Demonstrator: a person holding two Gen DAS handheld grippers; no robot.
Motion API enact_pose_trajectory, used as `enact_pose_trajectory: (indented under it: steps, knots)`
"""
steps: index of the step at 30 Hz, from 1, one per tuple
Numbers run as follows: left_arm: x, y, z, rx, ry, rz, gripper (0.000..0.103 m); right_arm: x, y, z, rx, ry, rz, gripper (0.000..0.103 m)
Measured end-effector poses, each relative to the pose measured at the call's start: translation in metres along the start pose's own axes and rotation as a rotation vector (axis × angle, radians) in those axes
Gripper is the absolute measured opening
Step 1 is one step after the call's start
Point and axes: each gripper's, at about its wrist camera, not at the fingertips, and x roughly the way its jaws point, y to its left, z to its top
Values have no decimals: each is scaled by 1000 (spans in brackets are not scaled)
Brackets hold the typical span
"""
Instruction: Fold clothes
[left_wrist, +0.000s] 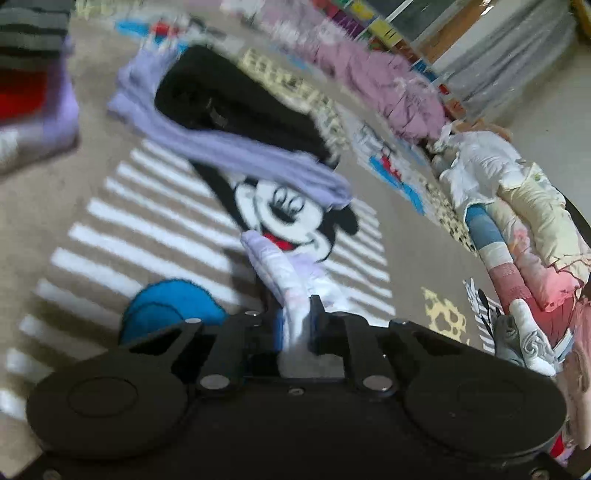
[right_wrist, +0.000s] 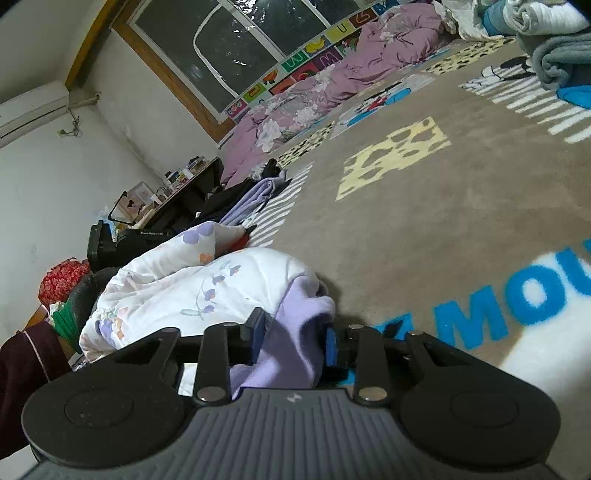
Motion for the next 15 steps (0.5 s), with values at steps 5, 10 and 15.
enact_pose_trajectory:
  steps: [5,10,15]
  knots:
    - [-47,-29,-4,100,-112,16,9,-9,9,6,-41,-29,4,16]
    - [-98,-57,-8,163,-222,27,9,-26,15,15,-68,-94,4,13]
    - [-143,-84,-24,230,-330,47,9,-55,26,25,-126,-168,-6,11]
